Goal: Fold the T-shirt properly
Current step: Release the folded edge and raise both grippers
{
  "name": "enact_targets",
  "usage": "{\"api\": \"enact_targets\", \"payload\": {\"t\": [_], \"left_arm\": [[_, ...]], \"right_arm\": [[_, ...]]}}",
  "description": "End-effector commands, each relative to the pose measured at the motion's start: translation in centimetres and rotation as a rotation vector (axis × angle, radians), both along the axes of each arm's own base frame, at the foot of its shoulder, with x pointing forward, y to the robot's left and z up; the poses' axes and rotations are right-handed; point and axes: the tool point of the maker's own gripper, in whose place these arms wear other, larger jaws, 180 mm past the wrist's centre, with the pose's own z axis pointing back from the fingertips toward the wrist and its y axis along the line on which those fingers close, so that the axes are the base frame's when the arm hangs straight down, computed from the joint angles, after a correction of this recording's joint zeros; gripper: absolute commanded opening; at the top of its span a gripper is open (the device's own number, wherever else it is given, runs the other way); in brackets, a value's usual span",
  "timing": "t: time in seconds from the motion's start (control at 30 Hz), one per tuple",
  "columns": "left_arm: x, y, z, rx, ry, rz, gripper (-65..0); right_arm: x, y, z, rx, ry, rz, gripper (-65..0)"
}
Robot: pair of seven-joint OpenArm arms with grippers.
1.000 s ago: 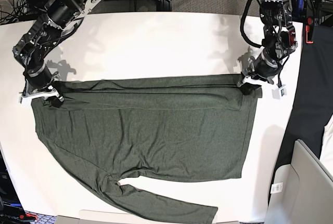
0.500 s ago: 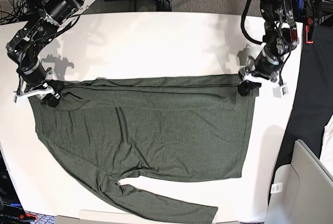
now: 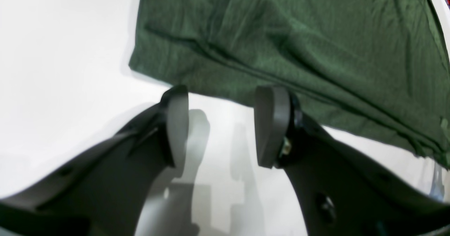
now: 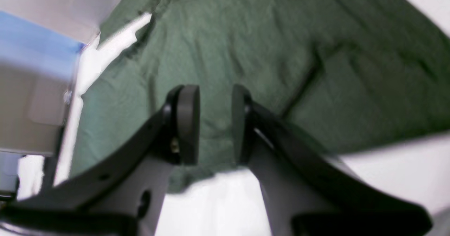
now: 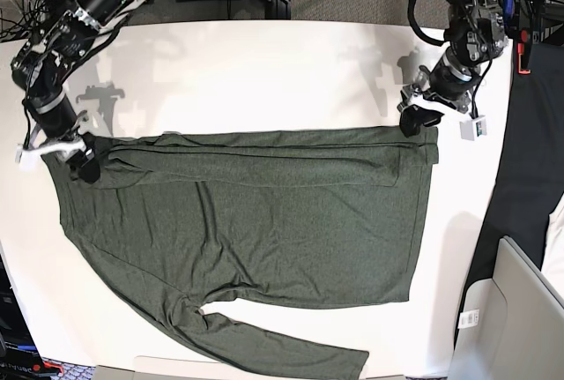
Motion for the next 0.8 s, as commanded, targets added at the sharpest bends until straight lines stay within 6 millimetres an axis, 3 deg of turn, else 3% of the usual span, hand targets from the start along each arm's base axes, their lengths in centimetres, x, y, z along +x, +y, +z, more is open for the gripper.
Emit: {"api": "enact_targets", "payload": {"t": [0.0, 0.33, 0.77], "left_arm": [[0.7, 0.2, 1.1, 0.007, -0.045, -0.001, -35.4], [0.8, -0.1, 1.1, -0.027, -0.044, 0.001, -33.1], [-0.1, -0.8, -2.6, -0.291, 0.050, 0.089, -33.0]], "right_arm": [[0.3, -0.8, 1.9, -0.028, -0.062, -0.009, -48.9], [-3.7, -1.6, 2.9, -0.166, -0.032, -0.006, -48.9], [-4.4, -1.6, 2.6, -0.175, -0.020, -0.006, -48.9]]}}
